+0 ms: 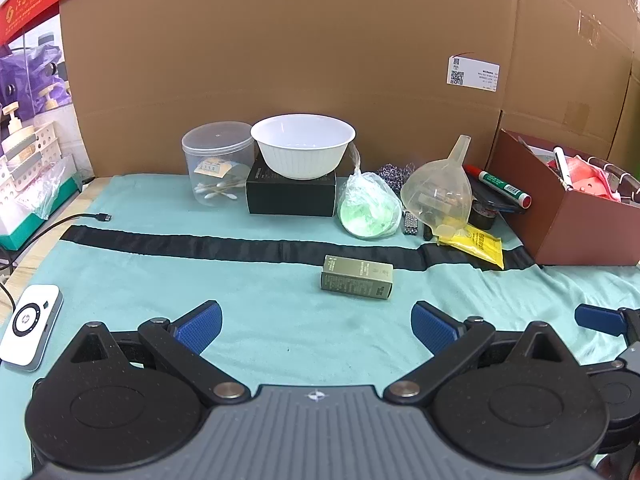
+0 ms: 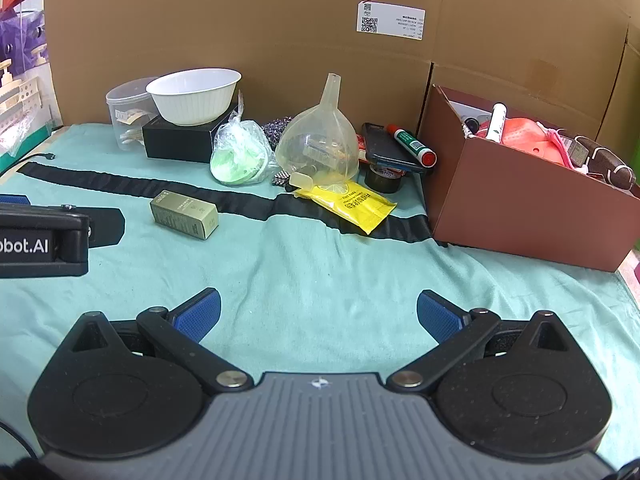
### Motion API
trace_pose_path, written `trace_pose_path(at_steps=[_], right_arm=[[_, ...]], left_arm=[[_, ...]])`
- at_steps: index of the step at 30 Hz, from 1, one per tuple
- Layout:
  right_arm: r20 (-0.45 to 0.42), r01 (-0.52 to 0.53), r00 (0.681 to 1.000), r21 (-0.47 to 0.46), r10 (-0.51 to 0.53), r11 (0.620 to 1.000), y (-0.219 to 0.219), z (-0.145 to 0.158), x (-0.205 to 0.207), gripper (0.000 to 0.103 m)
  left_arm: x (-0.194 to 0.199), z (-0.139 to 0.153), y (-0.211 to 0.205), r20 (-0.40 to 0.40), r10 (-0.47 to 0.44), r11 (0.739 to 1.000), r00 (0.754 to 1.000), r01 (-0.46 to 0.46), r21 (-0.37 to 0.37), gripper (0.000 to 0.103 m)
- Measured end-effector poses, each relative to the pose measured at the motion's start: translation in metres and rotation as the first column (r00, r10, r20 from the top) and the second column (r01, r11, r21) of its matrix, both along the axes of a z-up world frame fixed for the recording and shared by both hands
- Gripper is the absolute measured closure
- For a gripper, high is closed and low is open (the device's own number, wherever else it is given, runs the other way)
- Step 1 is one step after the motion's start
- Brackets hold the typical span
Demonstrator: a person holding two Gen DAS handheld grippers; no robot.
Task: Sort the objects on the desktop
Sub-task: 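Move both tools toward the olive-green box and yellow packet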
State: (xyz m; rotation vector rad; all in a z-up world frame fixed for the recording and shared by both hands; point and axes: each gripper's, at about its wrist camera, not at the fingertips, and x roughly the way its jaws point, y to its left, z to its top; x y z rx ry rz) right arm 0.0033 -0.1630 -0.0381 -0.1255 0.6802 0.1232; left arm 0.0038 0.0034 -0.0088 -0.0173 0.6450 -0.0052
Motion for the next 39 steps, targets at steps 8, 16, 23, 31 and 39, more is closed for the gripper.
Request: trace_pose_path(at_steps=[8, 16, 23, 31, 39], right_arm=[[-0.01, -0.005, 1.0, -0.002, 0.005, 1.0, 0.0, -0.004, 0.002, 0.002], [-0.023, -0.004, 1.0, 0.0, 0.004, 1.0, 0.0, -0.007, 0.008, 0.002], [-0.049, -0.002, 0.999, 0.004, 0.003, 1.0, -0.001, -0.013, 0.019, 0.002], [-0.065, 0.017, 0.998, 0.026, -0.015, 1.0, -0.011, -0.019, 0.034, 0.002], [-0.048, -0.013, 0.999, 0.067, 0.016, 0.998, -0.022, -0.022, 0.056, 0.002]], left_arm=[[0.002, -0.003, -0.004, -0.013, -0.011, 1.0, 1.0, 0.011, -0.002, 0.0], [0.009, -0.008, -0.006, -0.028, -0.01, 1.0, 1.0, 0.01, 0.0, 0.0], [0.022, -0.013, -0.006, -0.054, -0.019, 1.0, 0.998, 0.018, -0.024, 0.0], [0.041, -0.02, -0.004, -0.087, -0.029, 0.997, 0.996, 0.023, -0.068, 0.001], [0.071, -0.028, -0.014, -0.104, -0.068, 0.995, 0.992, 0.06, -0.077, 0.006]])
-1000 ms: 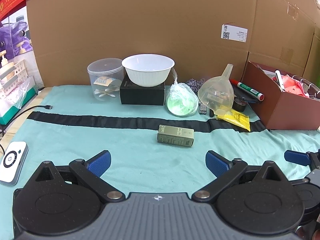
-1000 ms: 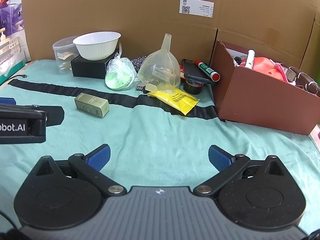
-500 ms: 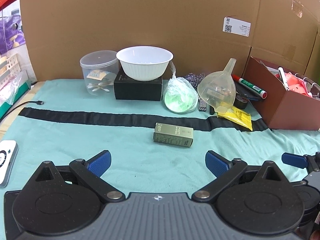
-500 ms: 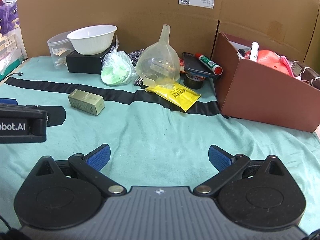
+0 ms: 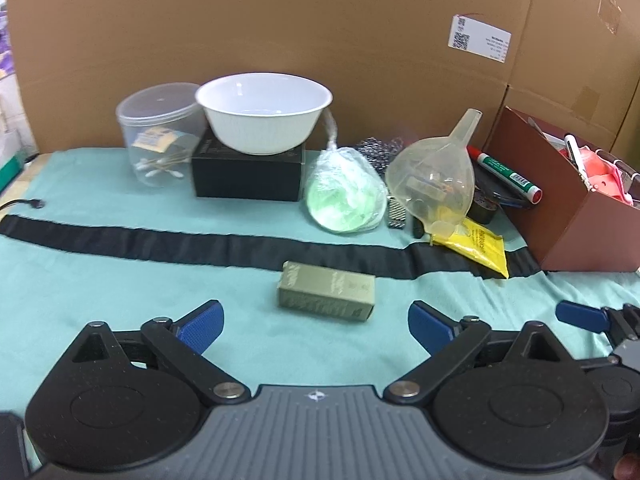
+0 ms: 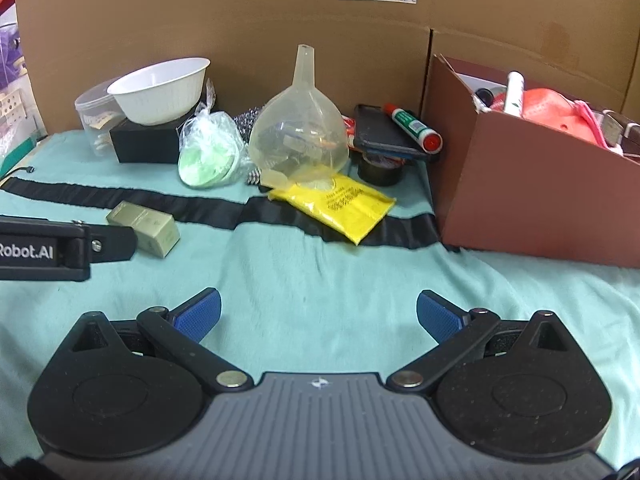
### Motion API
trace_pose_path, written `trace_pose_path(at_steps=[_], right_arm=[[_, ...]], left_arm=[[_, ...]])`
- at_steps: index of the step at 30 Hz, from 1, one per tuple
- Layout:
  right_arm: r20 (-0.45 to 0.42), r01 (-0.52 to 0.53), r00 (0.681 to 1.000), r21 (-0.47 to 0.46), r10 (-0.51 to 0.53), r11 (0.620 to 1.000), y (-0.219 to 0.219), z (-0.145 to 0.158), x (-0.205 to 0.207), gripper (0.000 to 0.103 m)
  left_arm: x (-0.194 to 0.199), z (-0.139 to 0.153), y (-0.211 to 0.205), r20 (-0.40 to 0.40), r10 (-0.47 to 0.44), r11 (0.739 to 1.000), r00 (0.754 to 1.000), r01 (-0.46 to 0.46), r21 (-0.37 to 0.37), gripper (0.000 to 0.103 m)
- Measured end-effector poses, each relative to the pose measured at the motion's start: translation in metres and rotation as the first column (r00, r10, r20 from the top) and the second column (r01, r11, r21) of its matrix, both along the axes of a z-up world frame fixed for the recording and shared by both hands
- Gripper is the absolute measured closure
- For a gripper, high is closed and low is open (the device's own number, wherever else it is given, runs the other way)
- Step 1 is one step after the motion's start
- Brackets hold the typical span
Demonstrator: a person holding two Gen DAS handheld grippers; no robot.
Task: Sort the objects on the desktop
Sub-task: 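Move both tools toward the olive-green box and yellow packet, then grasp the olive-green box with the left tool while the right tool grasps the yellow packet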
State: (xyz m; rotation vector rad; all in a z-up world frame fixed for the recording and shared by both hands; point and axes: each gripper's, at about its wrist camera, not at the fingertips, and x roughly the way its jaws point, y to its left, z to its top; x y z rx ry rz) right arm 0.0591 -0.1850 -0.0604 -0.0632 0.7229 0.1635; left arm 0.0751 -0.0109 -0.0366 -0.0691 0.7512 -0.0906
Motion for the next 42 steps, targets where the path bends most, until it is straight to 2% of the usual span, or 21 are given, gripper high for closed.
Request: trace_pose_path(at_steps=[4, 6, 8, 16, 19, 20, 21, 23, 25, 26, 27, 28, 35, 36, 38, 39, 42], right_arm=[[0.015, -0.011, 1.0, 0.023, 0.011, 1.0, -0.002, 0.0, 0.016, 0.005], [0.021, -0.018, 1.0, 0.023, 0.018, 1.0, -0.002, -0.002, 0.025, 0.006], [0.026, -0.029, 0.999, 0.001, 0.029, 1.0, 0.0, -0.005, 0.034, 0.018], [0.052, -0.066, 0.997, 0.014, 0.065, 0.998, 0.003, -0.011, 0.064, 0.021], [0.058, -0.071, 0.996, 0.031, 0.069, 0.997, 0.002, -0.015, 0.074, 0.024], [0.059, -0.073, 0.996, 0.053, 0.069, 0.996, 0.0, -0.016, 0.076, 0.029], [0.064, -0.072, 0.996, 0.057, 0.068, 0.996, -0.001, -0.015, 0.075, 0.033], [0.069, -0.093, 0.994, 0.075, 0.087, 0.993, -0.001, -0.013, 0.071, 0.059], [0.074, -0.099, 0.993, 0.067, 0.094, 0.993, 0.0, -0.01, 0.066, 0.071], [0.081, -0.104, 0.992, 0.049, 0.1, 0.993, 0.002, -0.009, 0.063, 0.084], [0.088, -0.115, 0.99, 0.042, 0.111, 0.992, 0.003, -0.008, 0.059, 0.088], [0.091, -0.12, 0.989, 0.036, 0.116, 0.992, 0.004, -0.005, 0.054, 0.103], [0.087, -0.149, 0.985, 0.014, 0.148, 0.989, 0.001, 0.001, 0.03, 0.103], [0.096, -0.148, 0.985, 0.011, 0.146, 0.989, 0.002, 0.0, 0.03, 0.099], [0.106, -0.15, 0.983, 0.007, 0.148, 0.989, 0.003, 0.001, 0.034, 0.055], [0.116, -0.15, 0.982, -0.001, 0.149, 0.989, 0.005, 0.001, 0.037, 0.051], [0.14, -0.169, 0.974, -0.059, 0.176, 0.984, 0.013, 0.0, 0.05, 0.05]], left_arm=[[0.016, -0.009, -0.002, -0.02, -0.01, 1.0, 1.0, 0.011, 0.005, 0.011], [0.024, -0.013, 0.0, -0.036, -0.013, 1.0, 0.999, 0.013, -0.016, 0.021], [0.03, -0.016, 0.002, -0.051, -0.023, 0.999, 0.998, 0.022, -0.032, 0.03], [0.041, -0.019, -0.002, -0.024, -0.071, 0.997, 0.997, 0.072, 0.01, 0.03], [0.043, -0.02, 0.002, -0.012, -0.089, 0.996, 0.996, 0.089, -0.008, 0.032], [0.042, -0.02, 0.004, -0.007, -0.089, 0.996, 0.996, 0.089, -0.018, 0.038], [0.042, -0.019, 0.007, -0.004, -0.09, 0.996, 0.996, 0.089, -0.03, 0.038], [0.04, -0.019, 0.009, 0.0, -0.096, 0.994, 0.995, 0.095, -0.046, 0.038], [0.036, -0.018, 0.009, -0.001, -0.106, 0.993, 0.994, 0.106, -0.045, 0.038], [0.033, -0.017, 0.008, -0.001, -0.114, 0.992, 0.993, 0.114, -0.048, 0.038], [0.029, -0.017, 0.007, 0.0, -0.121, 0.991, 0.993, 0.121, -0.053, 0.038], [0.025, -0.017, 0.007, 0.002, -0.127, 0.99, 0.992, 0.127, -0.056, 0.038], [0.004, -0.014, 0.008, 0.023, -0.138, 0.989, 0.99, 0.139, -0.047, 0.038], [0.002, -0.014, 0.008, 0.024, -0.14, 0.989, 0.99, 0.141, -0.044, 0.038], [-0.001, -0.013, 0.011, 0.024, -0.145, 0.988, 0.989, 0.147, -0.05, 0.038], [-0.001, -0.013, 0.012, 0.024, -0.146, 0.988, 0.989, 0.147, -0.055, 0.038], [0.0, -0.014, 0.017, 0.017, -0.141, 0.989, 0.99, 0.142, -0.052, 0.037]])
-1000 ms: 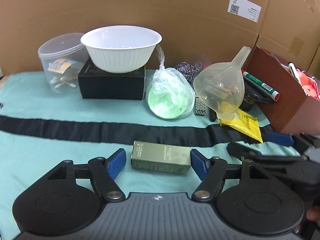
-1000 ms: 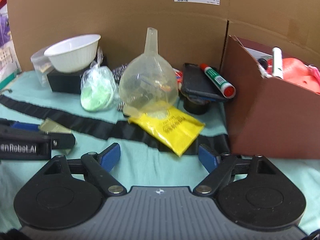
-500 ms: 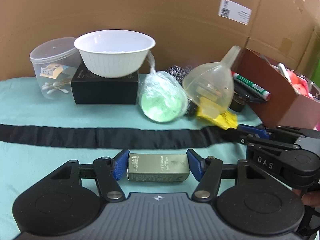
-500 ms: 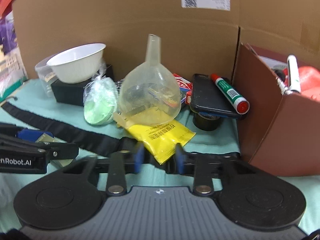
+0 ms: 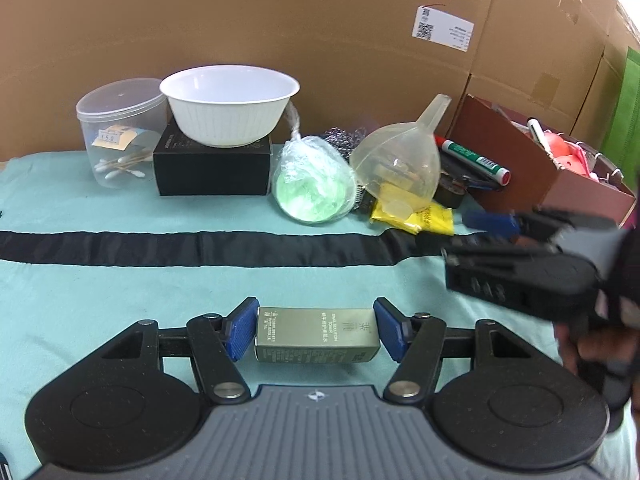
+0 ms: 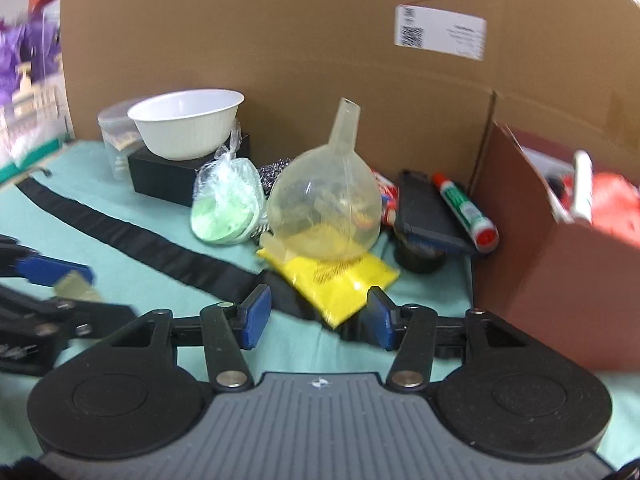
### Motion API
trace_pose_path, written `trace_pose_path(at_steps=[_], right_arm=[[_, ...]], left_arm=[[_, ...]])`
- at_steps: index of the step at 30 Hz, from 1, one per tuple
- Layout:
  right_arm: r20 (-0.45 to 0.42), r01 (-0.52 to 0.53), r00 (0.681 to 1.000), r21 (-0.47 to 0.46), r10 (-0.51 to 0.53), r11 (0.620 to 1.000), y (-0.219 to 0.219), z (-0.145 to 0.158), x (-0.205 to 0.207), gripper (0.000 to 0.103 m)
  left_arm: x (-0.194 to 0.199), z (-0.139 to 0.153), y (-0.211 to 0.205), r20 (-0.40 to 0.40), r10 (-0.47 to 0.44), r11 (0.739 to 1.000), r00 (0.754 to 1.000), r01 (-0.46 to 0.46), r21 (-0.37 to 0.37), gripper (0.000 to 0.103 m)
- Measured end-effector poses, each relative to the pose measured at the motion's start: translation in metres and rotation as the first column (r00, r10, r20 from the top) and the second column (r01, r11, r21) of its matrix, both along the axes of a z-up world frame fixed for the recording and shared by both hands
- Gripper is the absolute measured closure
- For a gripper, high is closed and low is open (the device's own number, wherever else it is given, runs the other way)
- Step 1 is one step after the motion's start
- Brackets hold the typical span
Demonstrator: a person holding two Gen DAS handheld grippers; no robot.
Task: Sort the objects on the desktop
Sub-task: 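Grasp the olive-green box with the left tool while the right tool grasps the yellow packet, then carry both items over the brown box and open both tools to drop them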
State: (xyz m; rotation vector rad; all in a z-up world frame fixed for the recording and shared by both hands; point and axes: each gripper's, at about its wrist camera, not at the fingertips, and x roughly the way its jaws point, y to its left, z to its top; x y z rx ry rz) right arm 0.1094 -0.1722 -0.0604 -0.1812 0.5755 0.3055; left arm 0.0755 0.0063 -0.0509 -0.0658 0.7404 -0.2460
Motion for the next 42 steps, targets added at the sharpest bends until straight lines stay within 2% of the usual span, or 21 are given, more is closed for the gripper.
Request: trace_pose_path(at_steps=[3, 5, 7, 9, 10, 12, 13, 14, 15, 18, 21, 25, 31, 37, 42], right_arm=[[0.0, -0.03, 1.0, -0.039, 0.03, 0.999, 0.005, -0.003, 0.021, 0.04], [-0.016, -0.03, 0.999, -0.052, 0.029, 0.998, 0.006, -0.009, 0.036, 0.019], [-0.022, -0.027, 0.999, -0.036, 0.027, 0.999, 0.003, -0.014, 0.048, 0.016], [-0.088, -0.017, 0.996, 0.055, 0.022, 0.998, -0.006, -0.016, 0.062, 0.016], [-0.097, -0.007, 0.995, 0.087, 0.015, 0.996, -0.01, -0.016, 0.065, 0.019], [-0.088, -0.015, 0.996, 0.057, 0.02, 0.998, -0.007, -0.016, 0.064, 0.028], [-0.09, -0.019, 0.996, 0.058, 0.024, 0.998, -0.005, -0.014, 0.063, 0.04], [-0.093, -0.031, 0.995, 0.056, 0.036, 0.998, -0.003, -0.013, 0.06, 0.057], [-0.094, -0.052, 0.994, 0.058, 0.057, 0.997, 0.0, -0.011, 0.057, 0.065], [-0.095, -0.065, 0.993, 0.023, 0.067, 0.998, 0.008, -0.008, 0.049, 0.067], [-0.121, -0.043, 0.991, 0.066, 0.05, 0.997, 0.002, -0.004, 0.041, 0.067], [-0.119, -0.038, 0.992, 0.09, 0.049, 0.995, -0.006, 0.002, 0.004, 0.067], [-0.108, -0.007, 0.994, 0.124, 0.02, 0.992, -0.025, 0.009, -0.048, 0.067], [-0.038, 0.024, 0.999, 0.153, -0.019, 0.988, -0.043, 0.027, -0.086, 0.067], [0.032, 0.035, 0.999, 0.163, -0.041, 0.986, -0.058, 0.047, -0.1, 0.067]], left_arm=[[0.004, -0.005, 0.007, -0.02, 0.018, 1.0, 1.0, -0.018, -0.008, 0.037], [0.004, -0.007, 0.01, -0.013, 0.017, 1.0, 1.0, -0.017, -0.015, 0.037], [0.005, -0.006, 0.01, -0.01, 0.015, 1.0, 1.0, -0.015, -0.015, 0.037], [0.006, -0.007, 0.009, -0.006, 0.015, 1.0, 1.0, -0.015, -0.012, 0.037], [0.006, -0.007, 0.008, -0.004, 0.016, 1.0, 1.0, -0.016, -0.01, 0.037], [0.005, -0.007, 0.007, 0.0, 0.018, 1.0, 1.0, -0.018, -0.004, 0.037], [0.005, -0.007, 0.007, -0.001, 0.019, 1.0, 1.0, -0.019, -0.002, 0.037], [0.004, -0.007, 0.007, -0.003, 0.021, 1.0, 1.0, -0.021, -0.004, 0.037], [0.003, -0.006, 0.008, -0.007, 0.022, 1.0, 1.0, -0.022, -0.009, 0.037], [-0.001, -0.006, 0.011, -0.016, 0.027, 0.999, 1.0, -0.027, -0.017, 0.037], [-0.006, -0.005, 0.012, -0.02, 0.026, 0.999, 0.999, -0.027, -0.019, 0.037], [-0.012, -0.004, 0.009, -0.019, 0.013, 1.0, 1.0, -0.014, -0.022, 0.038], [-0.027, 0.003, -0.005, 0.023, -0.059, 0.997, 0.998, 0.06, -0.048, 0.038], [-0.043, 0.029, -0.016, 0.098, -0.124, 0.99, 0.987, 0.13, -0.062, 0.038], [-0.044, 0.064, -0.036, 0.173, -0.206, 0.973, 0.963, 0.221, -0.072, 0.038]])
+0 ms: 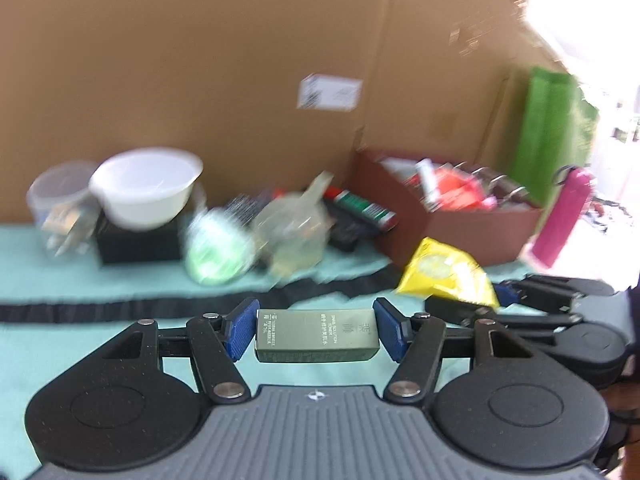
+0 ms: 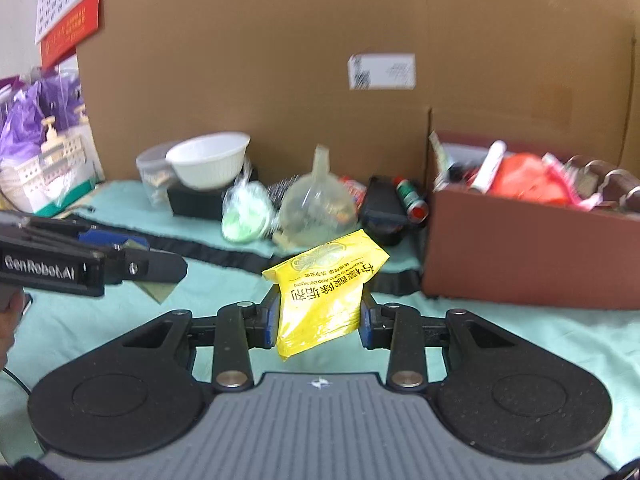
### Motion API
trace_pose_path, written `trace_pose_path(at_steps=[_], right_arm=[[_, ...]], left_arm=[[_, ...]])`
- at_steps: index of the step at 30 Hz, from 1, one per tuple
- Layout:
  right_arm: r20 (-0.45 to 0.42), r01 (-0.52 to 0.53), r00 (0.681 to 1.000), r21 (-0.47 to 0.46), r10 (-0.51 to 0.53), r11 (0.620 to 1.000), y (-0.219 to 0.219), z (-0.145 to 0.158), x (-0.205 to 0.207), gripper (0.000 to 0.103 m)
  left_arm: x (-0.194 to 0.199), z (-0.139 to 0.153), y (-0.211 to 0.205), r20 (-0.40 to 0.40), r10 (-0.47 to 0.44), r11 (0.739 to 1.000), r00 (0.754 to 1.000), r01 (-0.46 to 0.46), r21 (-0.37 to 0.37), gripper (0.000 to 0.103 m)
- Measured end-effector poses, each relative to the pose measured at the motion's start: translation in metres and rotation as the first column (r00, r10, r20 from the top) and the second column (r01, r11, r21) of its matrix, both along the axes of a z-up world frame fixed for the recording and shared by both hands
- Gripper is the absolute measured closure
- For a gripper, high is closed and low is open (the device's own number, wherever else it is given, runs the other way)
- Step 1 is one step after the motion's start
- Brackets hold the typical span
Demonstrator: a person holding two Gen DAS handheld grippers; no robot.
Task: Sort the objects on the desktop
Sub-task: 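Carry both items over the brown box and open both tools to drop them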
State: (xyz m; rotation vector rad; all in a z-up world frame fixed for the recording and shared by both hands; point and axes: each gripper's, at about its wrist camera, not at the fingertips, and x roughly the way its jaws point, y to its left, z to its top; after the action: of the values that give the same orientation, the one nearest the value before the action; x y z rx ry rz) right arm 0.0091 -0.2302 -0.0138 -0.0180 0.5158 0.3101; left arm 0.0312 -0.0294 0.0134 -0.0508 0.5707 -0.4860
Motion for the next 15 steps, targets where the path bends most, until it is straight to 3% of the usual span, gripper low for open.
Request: trace_pose_path(at_steps=[8, 15], right_arm=[[0.122, 0.104, 0.987, 0.011, -0.104, 0.995, -0.042, 0.035, -0.005, 0.067], [0.233, 0.228, 0.948, -0.03, -0.215, 0.973, -0.082, 0.065, 0.011, 0.067]], left_arm=[[0.022, 0.057, -0.064, 0.088, -0.197, 0.975, 0.976, 0.205, -0.089, 0.038], [0.082, 0.088, -0.135, 0.079, -0.251, 0.958, 0.965, 0.259, -0.125, 0.038]])
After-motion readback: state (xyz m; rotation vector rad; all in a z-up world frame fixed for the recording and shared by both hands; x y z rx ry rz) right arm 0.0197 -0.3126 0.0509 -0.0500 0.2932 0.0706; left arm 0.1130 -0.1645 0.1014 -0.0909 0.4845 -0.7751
